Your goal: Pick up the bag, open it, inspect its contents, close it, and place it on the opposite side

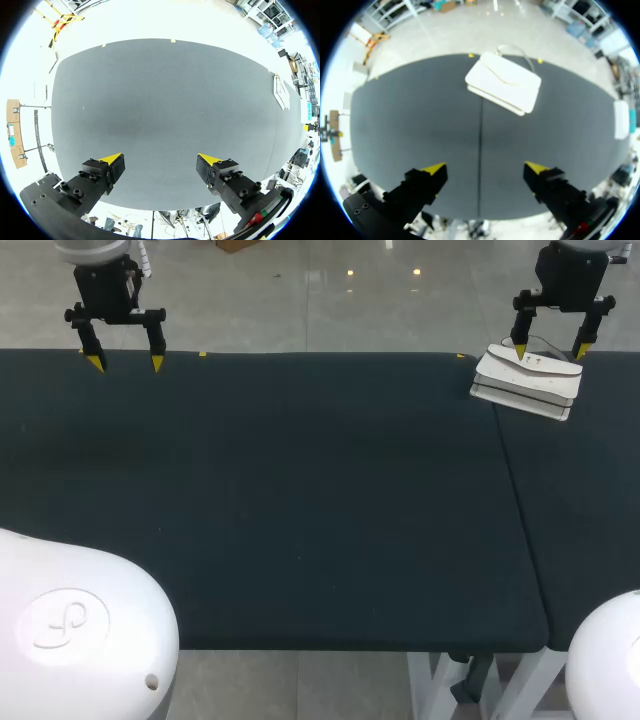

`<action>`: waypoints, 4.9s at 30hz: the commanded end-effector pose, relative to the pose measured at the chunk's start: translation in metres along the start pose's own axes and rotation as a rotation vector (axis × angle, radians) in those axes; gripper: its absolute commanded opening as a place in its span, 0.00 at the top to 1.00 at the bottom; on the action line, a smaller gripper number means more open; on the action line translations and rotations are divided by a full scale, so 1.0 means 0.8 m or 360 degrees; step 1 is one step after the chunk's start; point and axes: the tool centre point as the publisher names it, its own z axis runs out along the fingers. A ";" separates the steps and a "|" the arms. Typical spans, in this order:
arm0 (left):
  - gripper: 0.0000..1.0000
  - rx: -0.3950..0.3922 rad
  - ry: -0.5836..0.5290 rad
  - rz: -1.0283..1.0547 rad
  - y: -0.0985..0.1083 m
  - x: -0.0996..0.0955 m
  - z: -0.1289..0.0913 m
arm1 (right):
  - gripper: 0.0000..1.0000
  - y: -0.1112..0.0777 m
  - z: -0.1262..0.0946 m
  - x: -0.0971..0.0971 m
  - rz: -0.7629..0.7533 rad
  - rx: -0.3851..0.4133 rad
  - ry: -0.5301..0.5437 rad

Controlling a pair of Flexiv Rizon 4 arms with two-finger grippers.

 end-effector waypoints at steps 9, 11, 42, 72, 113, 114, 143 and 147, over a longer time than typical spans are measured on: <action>0.00 0.0000 -0.0002 -0.0001 0.000 0.000 -0.001 | 0.00 0.001 -0.001 0.000 0.0000 0.0005 -0.0002; 0.00 0.0000 -0.0002 -0.0001 0.000 0.000 -0.001 | 0.00 0.001 -0.001 0.000 0.0000 0.0005 -0.0002; 0.00 0.0623 0.0531 0.1826 0.033 0.070 0.053 | 0.00 0.022 0.057 -0.089 0.0270 -0.0064 0.0217; 0.00 0.0725 0.0656 0.2339 0.031 0.106 0.071 | 0.00 0.040 0.081 -0.115 0.0343 -0.0146 0.0378; 0.00 0.0718 0.0908 0.2859 0.035 0.155 0.107 | 0.38 0.153 0.192 -0.164 0.0951 -0.0105 0.0688; 0.00 0.0718 0.0908 0.2859 0.035 0.155 0.107 | 0.38 0.154 0.194 -0.162 0.0955 -0.0103 0.0696; 0.00 0.0718 0.0908 0.2859 0.035 0.155 0.107 | 1.00 0.163 0.223 -0.136 0.1000 -0.0102 0.0996; 0.00 0.0718 0.0908 0.2859 0.035 0.155 0.107 | 1.00 0.161 0.225 -0.130 0.0973 -0.0097 0.1033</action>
